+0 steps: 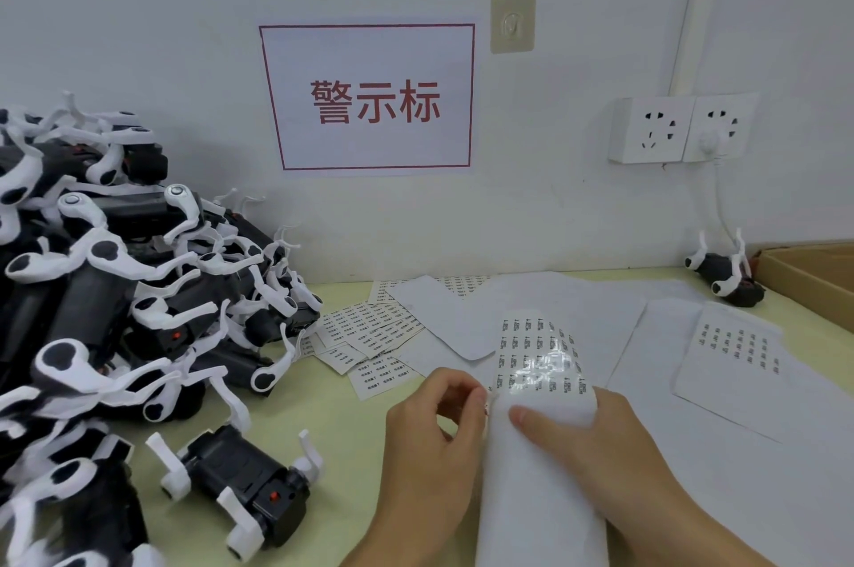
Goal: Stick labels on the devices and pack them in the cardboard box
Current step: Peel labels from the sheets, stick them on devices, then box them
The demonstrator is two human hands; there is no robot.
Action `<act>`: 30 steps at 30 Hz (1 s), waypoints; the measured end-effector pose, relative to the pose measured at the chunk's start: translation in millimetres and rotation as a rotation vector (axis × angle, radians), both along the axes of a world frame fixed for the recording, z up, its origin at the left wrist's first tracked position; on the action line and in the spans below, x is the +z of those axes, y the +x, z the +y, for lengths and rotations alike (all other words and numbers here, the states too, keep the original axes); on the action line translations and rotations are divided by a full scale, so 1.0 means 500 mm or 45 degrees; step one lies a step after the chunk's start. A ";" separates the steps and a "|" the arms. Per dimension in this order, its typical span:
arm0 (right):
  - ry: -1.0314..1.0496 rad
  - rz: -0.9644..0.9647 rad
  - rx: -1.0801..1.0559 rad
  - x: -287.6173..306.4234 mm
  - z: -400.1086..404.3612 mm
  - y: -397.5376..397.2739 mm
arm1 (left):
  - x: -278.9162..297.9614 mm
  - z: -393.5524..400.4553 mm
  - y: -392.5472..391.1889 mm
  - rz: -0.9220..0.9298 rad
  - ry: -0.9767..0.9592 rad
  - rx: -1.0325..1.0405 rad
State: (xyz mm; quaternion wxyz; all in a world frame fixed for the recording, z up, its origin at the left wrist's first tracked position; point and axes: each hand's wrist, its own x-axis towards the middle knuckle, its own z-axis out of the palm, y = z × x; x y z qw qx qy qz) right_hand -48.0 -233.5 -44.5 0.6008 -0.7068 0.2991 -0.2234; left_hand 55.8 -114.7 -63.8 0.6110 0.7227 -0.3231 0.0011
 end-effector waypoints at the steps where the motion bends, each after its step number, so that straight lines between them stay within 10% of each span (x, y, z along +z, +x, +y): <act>1: -0.002 -0.008 -0.007 0.000 -0.001 0.000 | 0.000 0.000 0.001 0.002 0.002 0.004; 11: -0.070 0.038 -0.137 -0.006 -0.019 0.003 | 0.000 0.001 0.009 0.184 -0.074 -0.050; 18: -0.576 0.325 -0.339 -0.007 -0.034 0.001 | -0.001 0.003 0.011 0.167 -0.057 -0.095; 30: -0.705 -0.006 -0.105 -0.006 0.007 0.006 | -0.007 -0.002 0.011 0.074 0.006 -0.123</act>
